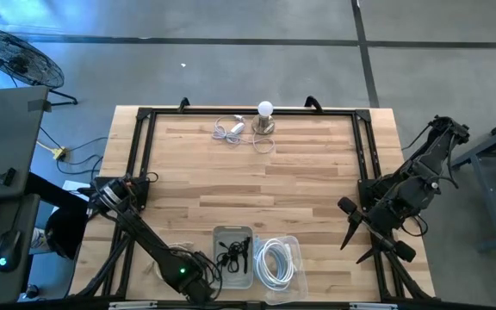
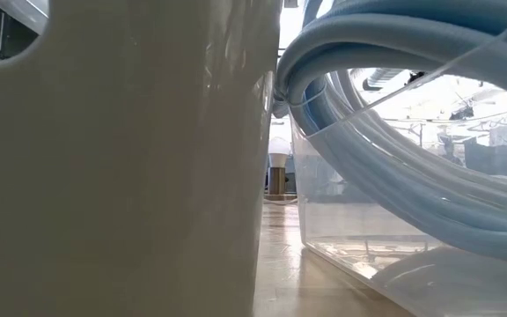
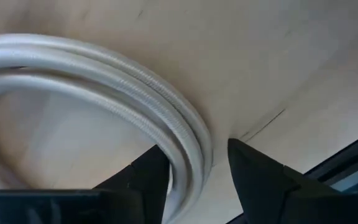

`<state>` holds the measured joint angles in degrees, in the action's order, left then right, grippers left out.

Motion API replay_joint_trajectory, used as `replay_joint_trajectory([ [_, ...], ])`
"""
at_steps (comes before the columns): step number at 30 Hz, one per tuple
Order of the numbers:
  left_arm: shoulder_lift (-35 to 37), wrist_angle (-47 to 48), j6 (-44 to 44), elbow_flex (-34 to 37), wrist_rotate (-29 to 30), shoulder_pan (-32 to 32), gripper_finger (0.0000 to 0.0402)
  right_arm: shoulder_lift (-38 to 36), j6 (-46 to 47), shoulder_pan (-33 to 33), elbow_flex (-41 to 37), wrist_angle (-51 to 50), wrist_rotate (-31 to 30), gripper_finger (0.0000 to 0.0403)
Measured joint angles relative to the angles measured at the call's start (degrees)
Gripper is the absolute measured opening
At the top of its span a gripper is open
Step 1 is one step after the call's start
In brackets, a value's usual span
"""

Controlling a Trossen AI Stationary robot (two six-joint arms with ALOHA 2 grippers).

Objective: Pick & Place USB Port
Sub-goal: Put the brown HDMI cable into the transparent bin

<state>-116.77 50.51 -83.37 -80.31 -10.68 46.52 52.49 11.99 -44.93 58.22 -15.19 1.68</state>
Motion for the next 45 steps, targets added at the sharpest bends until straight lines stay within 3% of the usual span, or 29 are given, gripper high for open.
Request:
replay_joint_trajectory([
  [3,0.0,0.6,0.5,0.3,0.0,-0.1,0.0125,0.0,0.0,0.0,0.0,0.0,0.0,0.0197],
  [7,-0.1,2.7,0.4,0.3,-1.4,-0.1,0.003,0.0,-0.2,0.0,0.0,-1.0,0.0,0.0197],
  [14,-0.4,3.8,-2.0,-0.9,-1.9,-0.1,0.0032,0.0,-1.7,0.0,0.0,-3.1,0.0,0.0197],
  [18,-0.8,10.7,-2.1,-4.7,1.0,0.1,0.0032,0.0,-3.1,0.0,0.0,-3.1,0.0,0.0197],
  [25,-0.8,29.7,-2.3,-20.8,5.4,0.0,0.0032,0.0,-5.0,0.0,0.0,-3.1,0.0,0.0197],
  [27,-0.7,33.9,-3.6,-27.6,9.7,0.0,0.0032,0.0,-5.4,0.0,0.0,-3.1,0.0,0.0197],
  [30,-0.7,39.4,-5.4,-37.8,21.6,0.1,0.0032,0.0,-6.4,0.0,0.0,-3.0,0.0,0.0197],
  [35,-0.5,39.1,-0.7,-50.1,51.9,0.0,0.0032,0.0,-6.4,0.0,0.0,-3.0,0.0,0.0197],
  [37,-0.3,36.4,3.2,-52.8,60.5,-0.5,0.0032,0.0,-6.0,0.0,0.0,-3.0,0.0,0.0197],
  [41,-0.4,26.4,15.4,-54.5,68.6,-2.2,0.0031,0.0,-6.0,0.0,0.0,-2.0,0.0,0.0197],
  [45,-0.4,11.6,31.2,-54.5,69.3,-5.4,0.0031,0.0,-8.4,0.0,0.0,1.0,-0.9,0.0197],
])
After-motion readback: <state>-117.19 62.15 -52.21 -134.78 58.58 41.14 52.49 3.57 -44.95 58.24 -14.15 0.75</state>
